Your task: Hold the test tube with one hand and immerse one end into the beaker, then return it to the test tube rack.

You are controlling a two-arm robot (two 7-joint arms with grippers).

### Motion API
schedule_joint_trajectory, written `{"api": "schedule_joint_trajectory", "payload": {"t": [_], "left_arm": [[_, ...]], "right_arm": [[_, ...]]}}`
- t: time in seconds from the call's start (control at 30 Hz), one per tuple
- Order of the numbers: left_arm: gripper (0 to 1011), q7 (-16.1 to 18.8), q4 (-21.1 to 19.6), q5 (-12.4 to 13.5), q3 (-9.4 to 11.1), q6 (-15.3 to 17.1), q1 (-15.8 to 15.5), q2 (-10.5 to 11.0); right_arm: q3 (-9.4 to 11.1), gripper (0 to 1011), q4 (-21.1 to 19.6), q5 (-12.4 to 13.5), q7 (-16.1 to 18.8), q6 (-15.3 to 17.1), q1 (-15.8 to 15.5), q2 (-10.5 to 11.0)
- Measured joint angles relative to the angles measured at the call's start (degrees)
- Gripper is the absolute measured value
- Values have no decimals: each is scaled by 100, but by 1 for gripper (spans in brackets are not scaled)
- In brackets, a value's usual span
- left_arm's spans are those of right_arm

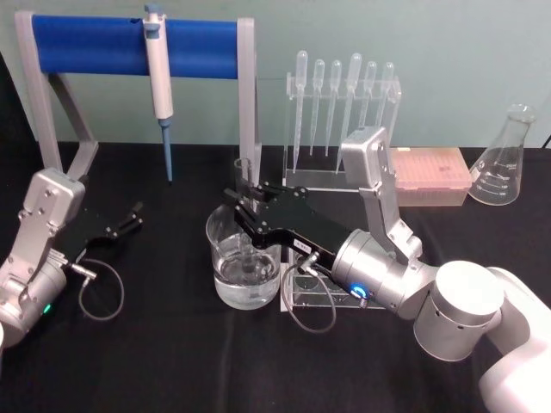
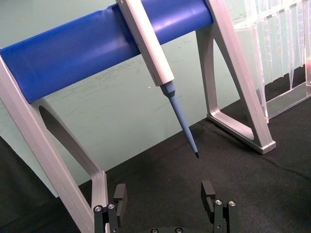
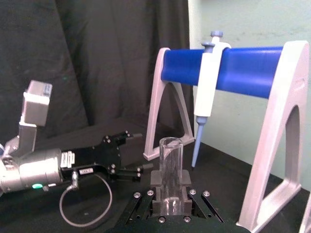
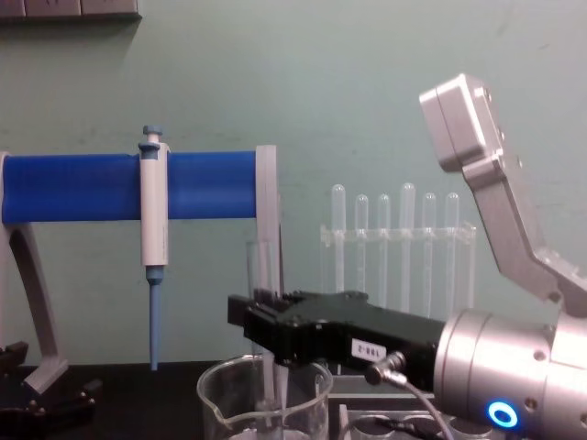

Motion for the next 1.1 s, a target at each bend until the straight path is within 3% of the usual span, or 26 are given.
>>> {"api": "schedule_joint_trajectory", "payload": {"t": [0.3, 1.1], "left_arm": [[1000, 0, 0, 0, 0, 0, 0, 0], [1000, 0, 0, 0, 0, 0, 0, 0]], "right_arm": [[69, 225, 163, -113, 42, -122, -96, -85], [73, 225, 159, -101, 40, -122, -99, -71]]}}
